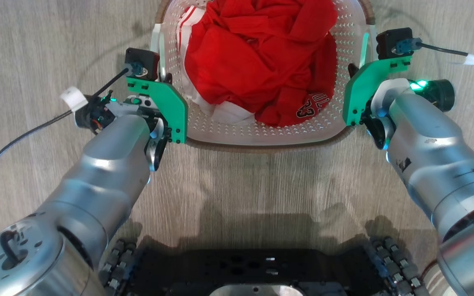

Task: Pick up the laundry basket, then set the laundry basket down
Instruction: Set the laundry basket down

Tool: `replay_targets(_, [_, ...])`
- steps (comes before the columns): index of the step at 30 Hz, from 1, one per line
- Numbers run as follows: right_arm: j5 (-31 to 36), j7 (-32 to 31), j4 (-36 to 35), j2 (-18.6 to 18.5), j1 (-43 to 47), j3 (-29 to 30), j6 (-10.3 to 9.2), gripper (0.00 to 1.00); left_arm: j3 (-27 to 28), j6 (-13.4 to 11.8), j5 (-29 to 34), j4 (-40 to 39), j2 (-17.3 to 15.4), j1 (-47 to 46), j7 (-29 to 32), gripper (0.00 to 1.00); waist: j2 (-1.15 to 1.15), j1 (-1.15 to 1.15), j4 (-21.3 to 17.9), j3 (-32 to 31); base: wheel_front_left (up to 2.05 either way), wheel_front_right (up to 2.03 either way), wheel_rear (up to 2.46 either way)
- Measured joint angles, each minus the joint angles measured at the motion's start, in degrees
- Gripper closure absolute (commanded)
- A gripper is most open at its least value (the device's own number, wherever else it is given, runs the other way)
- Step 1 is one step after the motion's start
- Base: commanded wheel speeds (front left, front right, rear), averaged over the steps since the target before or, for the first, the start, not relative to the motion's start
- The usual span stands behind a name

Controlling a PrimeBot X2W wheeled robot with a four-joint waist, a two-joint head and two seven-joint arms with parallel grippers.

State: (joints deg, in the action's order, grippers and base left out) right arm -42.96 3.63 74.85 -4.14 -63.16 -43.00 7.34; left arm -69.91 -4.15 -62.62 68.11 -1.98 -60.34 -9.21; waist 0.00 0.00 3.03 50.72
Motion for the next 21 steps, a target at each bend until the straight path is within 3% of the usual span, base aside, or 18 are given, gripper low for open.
replay_targets(18, [5.3, 0.6, -0.1, 0.0, -0.1, 5.1, 0.01, 1.0, -1.5, -0.9, -1.5, -0.7, -0.1, -1.0, 0.1, 1.0, 0.01, -0.01, 0.4, 1.9, 0.0, 0.0, 0.0])
replay_targets(20, [6.0, 0.5, -0.1, 0.0, -0.1, 5.5, 0.01, 0.8, -1.5, -1.2, -1.7, -0.8, -0.1, -1.0, 0.1, 1.0, 0.01, -0.01, 0.5, 1.8, 0.0, 0.0, 0.0])
replay_targets(21, [6.5, 0.5, -0.1, 0.0, -0.1, 5.6, 0.01, 0.7, -1.5, -1.4, -2.1, -0.9, -0.1, -1.2, 0.1, 0.85, 0.01, -0.01, 0.5, 1.8, 0.0, 0.0, 0.0])
